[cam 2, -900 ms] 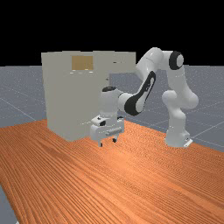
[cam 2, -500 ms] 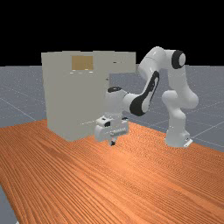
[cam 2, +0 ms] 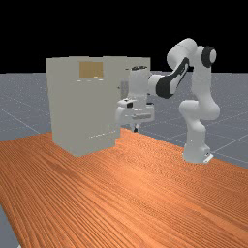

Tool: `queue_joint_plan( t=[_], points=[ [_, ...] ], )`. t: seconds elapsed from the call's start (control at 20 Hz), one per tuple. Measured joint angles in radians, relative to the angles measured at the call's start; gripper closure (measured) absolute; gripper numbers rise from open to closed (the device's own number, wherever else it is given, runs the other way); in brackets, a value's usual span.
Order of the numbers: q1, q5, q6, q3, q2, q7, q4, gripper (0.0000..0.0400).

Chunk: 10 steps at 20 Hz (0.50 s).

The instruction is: Close the drawer

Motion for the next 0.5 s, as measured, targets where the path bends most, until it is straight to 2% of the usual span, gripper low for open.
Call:
queue_joint_plan(
  t=[0.1,0.15,0.2,0.25,0.3,0.4,0.5],
  points=[
    [-0.006,-0.004,0.016,0.006,-0.147,-0.011,-0.162,0.0400],
    [0.000,-0.001,-0.067,0.002,-0.200,-0.083,-0.200,0.0400],
    [0.008,0.037,-0.001,-0.019,-0.349,-0.115,-0.352,0.0400],
    [0.011,-0.012,-0.010,-0.010,-0.426,-0.151,-0.413,0.0400],
    [0.010,-0.027,-0.007,-0.051,-0.431,-0.256,-0.411,0.0400],
    [-0.030,-0.057,0.001,-0.216,-0.361,-0.584,-0.333,0.0400],
    [-0.120,0.020,-0.016,-0.368,-0.160,-0.898,-0.125,0.0400]
  ],
)
